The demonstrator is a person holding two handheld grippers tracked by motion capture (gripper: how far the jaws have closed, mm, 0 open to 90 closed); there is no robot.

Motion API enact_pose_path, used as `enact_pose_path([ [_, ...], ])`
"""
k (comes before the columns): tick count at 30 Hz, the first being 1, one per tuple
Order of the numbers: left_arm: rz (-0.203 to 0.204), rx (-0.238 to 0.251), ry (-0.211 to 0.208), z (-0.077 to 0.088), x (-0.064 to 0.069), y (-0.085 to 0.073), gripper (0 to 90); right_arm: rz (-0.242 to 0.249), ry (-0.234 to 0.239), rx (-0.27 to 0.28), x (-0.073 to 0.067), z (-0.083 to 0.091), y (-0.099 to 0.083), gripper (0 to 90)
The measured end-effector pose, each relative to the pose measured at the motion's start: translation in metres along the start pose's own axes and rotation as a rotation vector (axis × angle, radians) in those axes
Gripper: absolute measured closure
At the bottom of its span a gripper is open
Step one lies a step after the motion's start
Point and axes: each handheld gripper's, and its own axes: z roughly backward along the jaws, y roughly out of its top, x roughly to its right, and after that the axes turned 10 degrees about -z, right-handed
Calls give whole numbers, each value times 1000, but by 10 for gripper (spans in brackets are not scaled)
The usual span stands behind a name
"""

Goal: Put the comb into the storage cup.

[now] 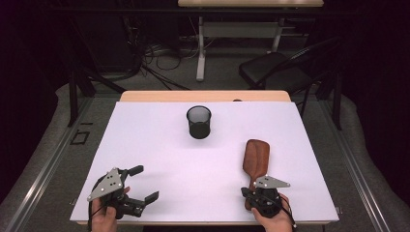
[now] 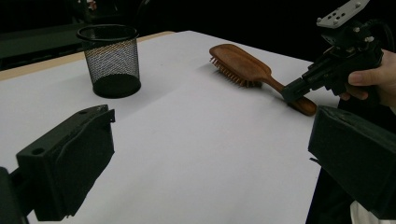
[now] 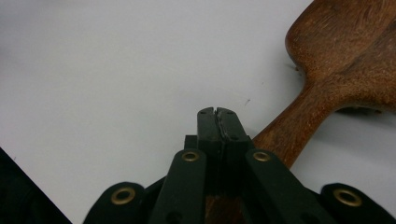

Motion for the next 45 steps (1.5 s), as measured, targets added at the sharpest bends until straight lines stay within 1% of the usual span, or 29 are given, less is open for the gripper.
enact_pose_path([
  [3,0,-1,0,0,0,0,3,-9,-5,1,2,1,0,897],
  [5,-1,-4,3,0,0,0,3,-11,-15,-6,3,1,0,898],
  [8,-2,-4,3,0,0,0,3,-12,-19,-2,4,1,0,899],
  [10,1,-5,3,0,0,0,3,-10,-36,-9,4,2,-1,900],
  [16,0,-5,2,0,-1,0,3,0,-56,-6,7,4,-1,900],
  [20,1,-6,3,0,-1,0,3,-15,-73,-11,10,7,-1,900],
  [23,1,-9,4,0,-1,0,3,-11,-83,-9,11,8,-1,900],
  [30,-1,-9,4,1,-1,-1,3,-32,-95,-2,18,11,0,900],
  [31,-1,-9,4,1,-1,-1,3,-37,-99,1,20,13,0,900],
  [45,1,-13,8,0,-1,-1,3,-64,-121,-4,32,17,1,900],
])
